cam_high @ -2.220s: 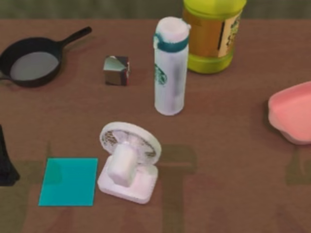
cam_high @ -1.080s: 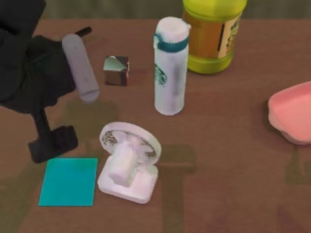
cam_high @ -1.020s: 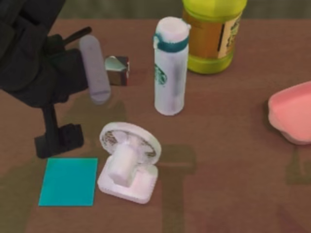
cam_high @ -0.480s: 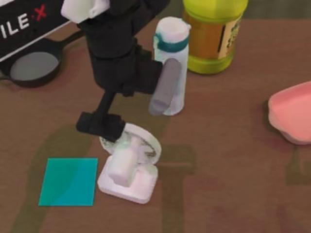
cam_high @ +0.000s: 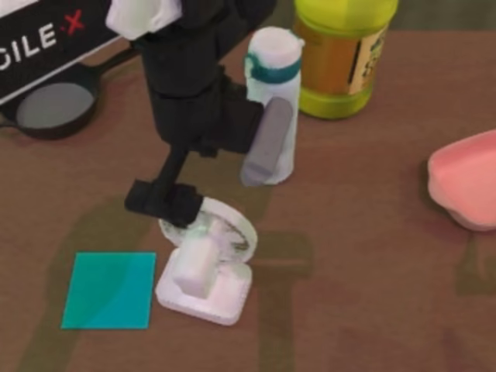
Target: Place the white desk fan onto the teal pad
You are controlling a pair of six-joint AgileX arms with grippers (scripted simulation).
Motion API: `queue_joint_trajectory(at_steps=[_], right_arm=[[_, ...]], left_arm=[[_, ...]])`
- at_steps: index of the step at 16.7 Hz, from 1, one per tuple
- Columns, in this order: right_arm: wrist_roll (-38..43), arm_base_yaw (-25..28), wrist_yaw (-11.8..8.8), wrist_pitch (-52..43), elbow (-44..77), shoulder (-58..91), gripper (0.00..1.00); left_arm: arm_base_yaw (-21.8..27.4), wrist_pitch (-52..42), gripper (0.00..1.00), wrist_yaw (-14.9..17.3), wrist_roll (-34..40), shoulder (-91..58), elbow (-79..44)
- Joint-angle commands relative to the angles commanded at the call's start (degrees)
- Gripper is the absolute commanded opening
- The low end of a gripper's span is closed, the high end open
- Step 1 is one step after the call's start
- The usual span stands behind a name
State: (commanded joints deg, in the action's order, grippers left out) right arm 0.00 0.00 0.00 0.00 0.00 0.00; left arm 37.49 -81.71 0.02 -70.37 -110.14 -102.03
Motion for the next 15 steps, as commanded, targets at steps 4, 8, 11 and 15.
queue_joint_trajectory(at_steps=[4, 8, 11, 15], right_arm=[[0.0, 0.0, 0.0, 0.0, 0.0, 0.0, 1.00], [0.0, 0.0, 0.0, 0.0, 0.0, 0.0, 1.00], [0.0, 0.0, 0.0, 0.0, 0.0, 0.0, 1.00], [0.0, 0.0, 0.0, 0.0, 0.0, 0.0, 1.00]], left_arm=[[0.0, 6.0, 1.00, 0.0, -0.1, 0.0, 6.1], [0.0, 10.3, 1.00, 0.0, -0.1, 0.0, 10.4], [0.0, 10.3, 1.00, 0.0, -0.1, 0.0, 10.4], [0.0, 10.3, 0.70, 0.0, -0.1, 0.0, 10.4]])
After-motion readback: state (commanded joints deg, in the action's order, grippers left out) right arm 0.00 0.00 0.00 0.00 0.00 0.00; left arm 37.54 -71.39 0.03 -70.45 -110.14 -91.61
